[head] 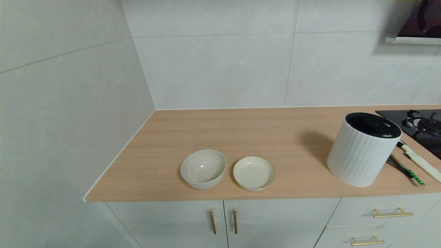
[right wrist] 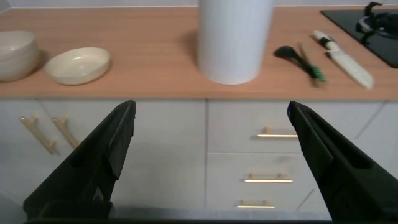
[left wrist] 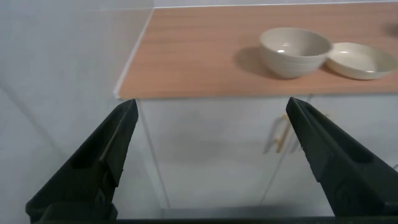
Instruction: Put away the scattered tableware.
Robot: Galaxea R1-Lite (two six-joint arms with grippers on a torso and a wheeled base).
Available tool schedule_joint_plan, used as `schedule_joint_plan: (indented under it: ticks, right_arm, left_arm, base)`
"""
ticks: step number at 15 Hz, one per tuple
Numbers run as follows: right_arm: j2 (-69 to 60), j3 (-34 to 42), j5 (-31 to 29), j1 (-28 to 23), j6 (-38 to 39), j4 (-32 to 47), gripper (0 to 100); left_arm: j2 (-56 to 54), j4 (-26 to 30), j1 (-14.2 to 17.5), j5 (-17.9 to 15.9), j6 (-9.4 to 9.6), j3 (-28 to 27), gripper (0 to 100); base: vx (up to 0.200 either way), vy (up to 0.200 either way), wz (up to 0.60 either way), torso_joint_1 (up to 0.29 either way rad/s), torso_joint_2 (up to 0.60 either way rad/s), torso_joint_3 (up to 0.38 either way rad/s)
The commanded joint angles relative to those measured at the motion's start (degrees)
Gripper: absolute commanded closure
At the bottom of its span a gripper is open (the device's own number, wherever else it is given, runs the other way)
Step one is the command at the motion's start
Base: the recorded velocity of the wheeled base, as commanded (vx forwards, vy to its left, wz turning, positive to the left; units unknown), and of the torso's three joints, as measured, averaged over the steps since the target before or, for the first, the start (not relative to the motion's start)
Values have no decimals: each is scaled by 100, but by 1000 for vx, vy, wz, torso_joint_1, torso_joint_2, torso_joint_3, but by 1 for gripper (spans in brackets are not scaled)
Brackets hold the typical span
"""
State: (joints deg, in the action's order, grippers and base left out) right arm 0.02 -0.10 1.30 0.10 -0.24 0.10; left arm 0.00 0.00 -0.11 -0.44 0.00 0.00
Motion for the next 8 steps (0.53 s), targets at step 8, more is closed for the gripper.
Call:
schedule_joint_plan:
  ticks: [8]
  right_arm:
    - [-2, 1, 1, 8, -2, -1, 0]
  left_arm:
    - [0, 0, 2, 0, 9, 0, 0]
  base:
    - [0, 50, 0, -1, 1, 1]
